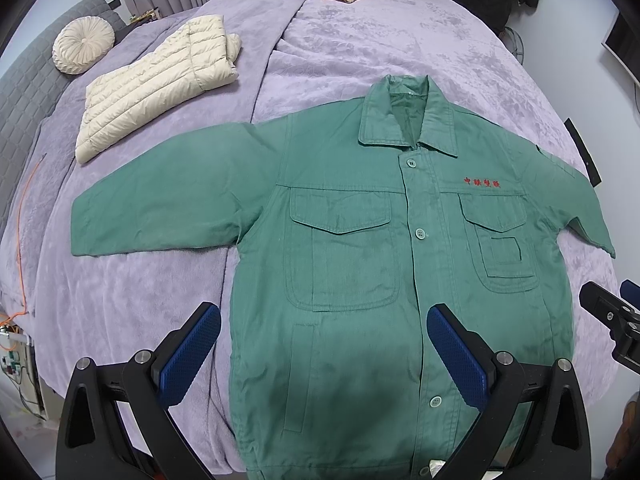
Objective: Fold small clothes
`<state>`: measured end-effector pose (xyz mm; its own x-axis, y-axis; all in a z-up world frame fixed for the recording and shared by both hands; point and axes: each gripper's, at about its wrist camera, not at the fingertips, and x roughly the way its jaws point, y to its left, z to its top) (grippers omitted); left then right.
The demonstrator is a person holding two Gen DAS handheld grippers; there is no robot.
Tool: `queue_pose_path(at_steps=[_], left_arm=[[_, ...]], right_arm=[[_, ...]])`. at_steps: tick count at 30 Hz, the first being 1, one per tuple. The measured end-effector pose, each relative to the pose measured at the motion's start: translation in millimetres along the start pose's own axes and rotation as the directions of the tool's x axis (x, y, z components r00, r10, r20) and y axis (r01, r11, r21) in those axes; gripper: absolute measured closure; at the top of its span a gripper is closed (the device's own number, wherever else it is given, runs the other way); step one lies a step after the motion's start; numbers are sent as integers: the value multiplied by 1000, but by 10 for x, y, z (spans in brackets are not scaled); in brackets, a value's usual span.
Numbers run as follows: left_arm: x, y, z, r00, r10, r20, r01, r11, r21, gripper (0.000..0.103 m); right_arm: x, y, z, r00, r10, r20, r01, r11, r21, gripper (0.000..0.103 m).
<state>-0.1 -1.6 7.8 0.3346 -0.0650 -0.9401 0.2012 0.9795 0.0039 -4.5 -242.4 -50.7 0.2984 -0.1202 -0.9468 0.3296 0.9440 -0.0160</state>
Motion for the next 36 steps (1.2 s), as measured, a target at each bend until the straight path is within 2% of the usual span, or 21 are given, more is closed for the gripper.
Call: queue_pose_path(at_steps=[11, 36], left_arm=[[38, 9, -60, 1000, 3, -8, -3, 1000, 3, 0], [147, -98, 92, 997, 32, -65, -31, 999, 16, 0]], right_arm=[[7, -6, 7, 1000, 2, -3, -2, 1000, 2, 0], [201, -53, 102, 998, 33, -52, -33, 999, 7, 0]])
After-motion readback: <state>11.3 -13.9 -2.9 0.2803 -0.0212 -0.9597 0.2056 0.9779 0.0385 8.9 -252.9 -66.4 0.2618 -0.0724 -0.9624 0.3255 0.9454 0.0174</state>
